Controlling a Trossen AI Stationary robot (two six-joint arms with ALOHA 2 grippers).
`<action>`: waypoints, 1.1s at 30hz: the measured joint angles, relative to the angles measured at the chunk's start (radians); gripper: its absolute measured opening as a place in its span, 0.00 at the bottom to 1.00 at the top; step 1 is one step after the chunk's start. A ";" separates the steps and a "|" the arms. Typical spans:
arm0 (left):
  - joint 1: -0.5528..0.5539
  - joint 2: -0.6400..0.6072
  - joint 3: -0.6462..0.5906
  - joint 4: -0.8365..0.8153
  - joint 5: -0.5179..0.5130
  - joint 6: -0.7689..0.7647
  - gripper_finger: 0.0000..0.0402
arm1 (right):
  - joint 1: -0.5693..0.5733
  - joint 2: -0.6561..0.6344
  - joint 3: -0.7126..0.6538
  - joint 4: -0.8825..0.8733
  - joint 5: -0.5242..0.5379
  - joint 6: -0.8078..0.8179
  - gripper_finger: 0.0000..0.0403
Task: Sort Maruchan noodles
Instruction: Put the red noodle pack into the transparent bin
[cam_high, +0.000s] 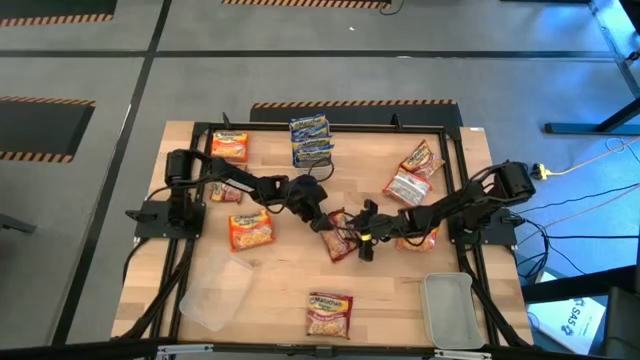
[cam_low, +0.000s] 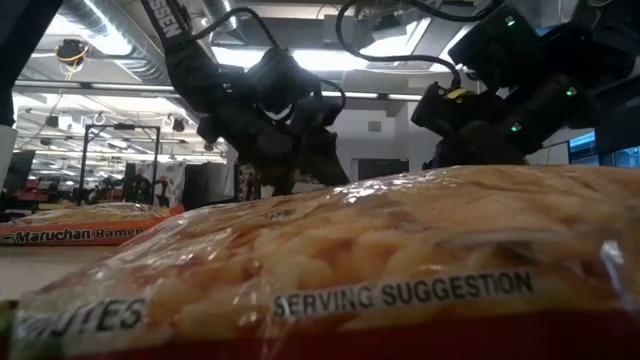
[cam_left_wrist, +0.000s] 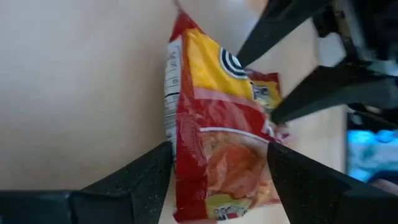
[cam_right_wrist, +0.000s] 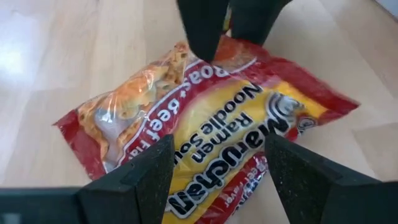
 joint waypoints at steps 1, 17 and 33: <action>0.001 0.000 0.000 0.006 0.015 -0.003 0.64 | 0.002 0.000 0.000 0.001 0.006 -0.004 0.59; -0.031 0.049 0.005 0.039 -0.040 0.016 0.44 | 0.001 0.001 -0.002 0.023 0.012 -0.026 0.59; -0.062 0.015 0.002 0.067 -0.091 0.225 0.20 | -0.003 -0.228 -0.003 -0.240 -0.005 0.022 0.59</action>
